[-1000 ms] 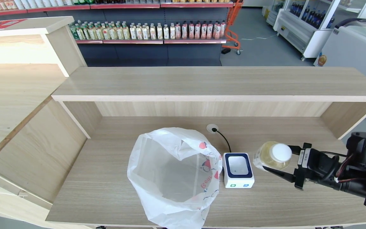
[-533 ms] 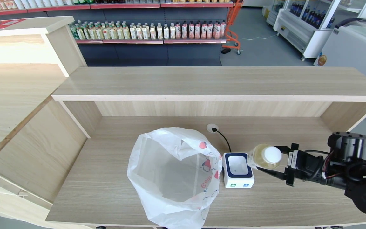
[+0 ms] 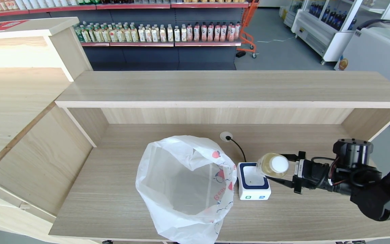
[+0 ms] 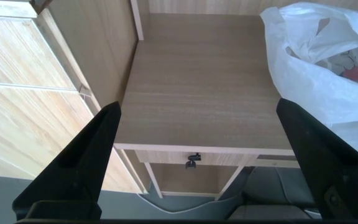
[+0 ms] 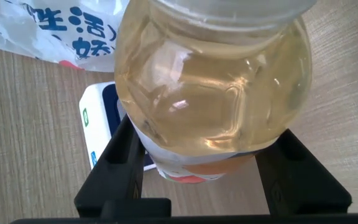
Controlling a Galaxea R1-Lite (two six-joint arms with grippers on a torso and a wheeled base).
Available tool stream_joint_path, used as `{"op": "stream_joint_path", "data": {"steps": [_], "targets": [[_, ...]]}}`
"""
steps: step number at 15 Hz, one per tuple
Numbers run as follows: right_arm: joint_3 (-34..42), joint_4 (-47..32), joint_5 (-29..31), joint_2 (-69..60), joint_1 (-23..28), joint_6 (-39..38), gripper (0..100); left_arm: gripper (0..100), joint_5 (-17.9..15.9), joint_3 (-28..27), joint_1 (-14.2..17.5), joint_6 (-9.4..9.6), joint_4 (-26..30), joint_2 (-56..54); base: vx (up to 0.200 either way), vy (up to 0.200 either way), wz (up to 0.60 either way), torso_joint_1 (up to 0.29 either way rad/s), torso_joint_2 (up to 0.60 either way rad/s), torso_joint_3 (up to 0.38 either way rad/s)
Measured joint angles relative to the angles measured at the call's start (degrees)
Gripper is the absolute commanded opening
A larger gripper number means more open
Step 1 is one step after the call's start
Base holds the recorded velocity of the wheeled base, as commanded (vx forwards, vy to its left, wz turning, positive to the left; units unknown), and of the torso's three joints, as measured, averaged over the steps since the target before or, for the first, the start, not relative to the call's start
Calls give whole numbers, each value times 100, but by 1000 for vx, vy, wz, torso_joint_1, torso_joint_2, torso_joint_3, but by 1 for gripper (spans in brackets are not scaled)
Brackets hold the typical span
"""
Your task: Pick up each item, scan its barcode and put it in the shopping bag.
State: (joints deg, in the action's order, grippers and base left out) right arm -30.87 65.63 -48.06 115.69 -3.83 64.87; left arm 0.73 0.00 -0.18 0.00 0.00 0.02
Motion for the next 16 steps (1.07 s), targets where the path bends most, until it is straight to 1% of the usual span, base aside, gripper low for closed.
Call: {"op": "stream_joint_path", "data": {"steps": [5, 10, 16], "targets": [[-334, 6, 7, 239, -261, 71, 0, 100, 2, 0, 2, 0, 0, 0, 0, 0, 0, 0, 0, 0], [-502, 6, 40, 402, -282, 347, 0, 100, 5, 0, 0, 0, 0, 0, 0, 0, 0, 0, 0, 0], [-571, 13, 43, 490, -286, 358, 0, 100, 2, 0, 0, 0, 0, 0, 0, 0, 0, 0, 0, 0]]}}
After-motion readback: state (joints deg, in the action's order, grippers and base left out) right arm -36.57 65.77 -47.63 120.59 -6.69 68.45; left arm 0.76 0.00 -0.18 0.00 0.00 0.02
